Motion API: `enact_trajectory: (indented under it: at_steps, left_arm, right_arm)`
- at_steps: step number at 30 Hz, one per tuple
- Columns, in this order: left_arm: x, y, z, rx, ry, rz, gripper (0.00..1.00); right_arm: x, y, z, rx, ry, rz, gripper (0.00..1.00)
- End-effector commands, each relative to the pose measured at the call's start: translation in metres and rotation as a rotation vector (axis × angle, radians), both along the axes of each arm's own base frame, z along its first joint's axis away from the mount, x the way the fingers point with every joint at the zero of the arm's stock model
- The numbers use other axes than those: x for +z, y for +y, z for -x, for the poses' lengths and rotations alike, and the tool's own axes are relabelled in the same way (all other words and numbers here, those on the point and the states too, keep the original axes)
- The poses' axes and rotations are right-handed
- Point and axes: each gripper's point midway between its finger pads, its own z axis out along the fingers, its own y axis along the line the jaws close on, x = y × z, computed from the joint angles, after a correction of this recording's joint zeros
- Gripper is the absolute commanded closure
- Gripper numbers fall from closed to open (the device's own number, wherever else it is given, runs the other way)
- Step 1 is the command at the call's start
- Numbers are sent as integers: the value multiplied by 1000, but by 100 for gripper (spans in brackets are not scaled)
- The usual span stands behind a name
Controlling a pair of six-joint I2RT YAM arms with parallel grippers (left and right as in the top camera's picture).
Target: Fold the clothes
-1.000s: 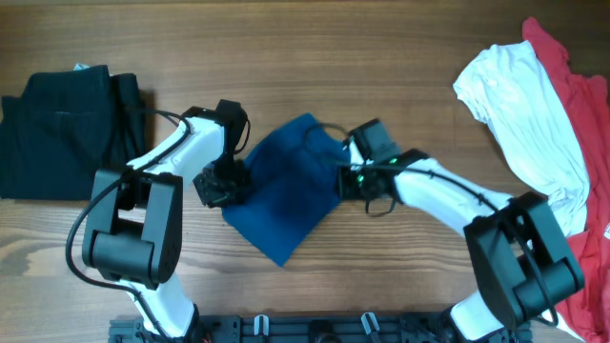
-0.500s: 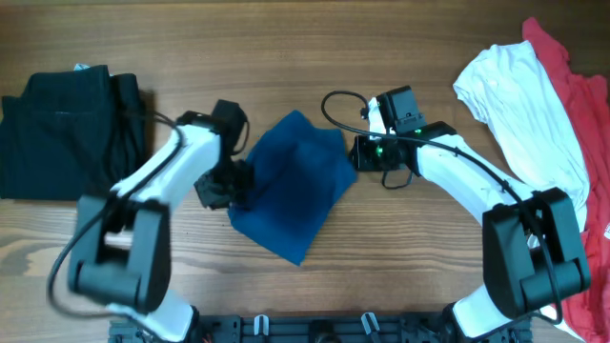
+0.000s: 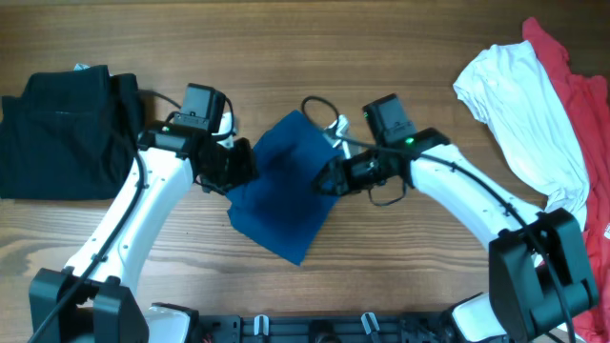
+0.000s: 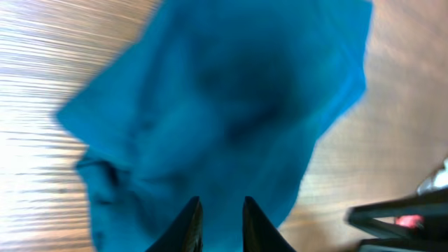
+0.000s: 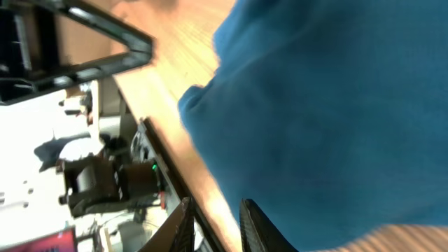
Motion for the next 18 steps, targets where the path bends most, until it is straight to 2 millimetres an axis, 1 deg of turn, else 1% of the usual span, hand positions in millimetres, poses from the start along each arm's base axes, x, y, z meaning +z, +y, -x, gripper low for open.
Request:
enact_trajectory:
  at_steps: [1,5,9,11,14,16,18]
  left_arm:
    - [-16,-19,30,-157,53,92,81]
    - [-37,-14,50,-184,101,80,81]
    - [-53,-11,59,-186,119,76,80]
    - [-61,-9,60,-184,111,63,80]
    - [-82,8,57,-108,103,-41,79]
    - [-95,20,55,-55,92,-106,72]
    - [-103,22,55,-30,81,-112,71]
  right_arm:
    - [-1,15,21,43,34,-33,78]
    - [-17,19,26,5,46,47,78]
    - [-26,23,29,8,40,89,78]
    - [-30,25,31,16,40,99,78]
    - [-44,28,36,19,72,131,78]
    - [-57,30,41,22,109,159,78]
    - [-68,32,43,19,142,176,78]
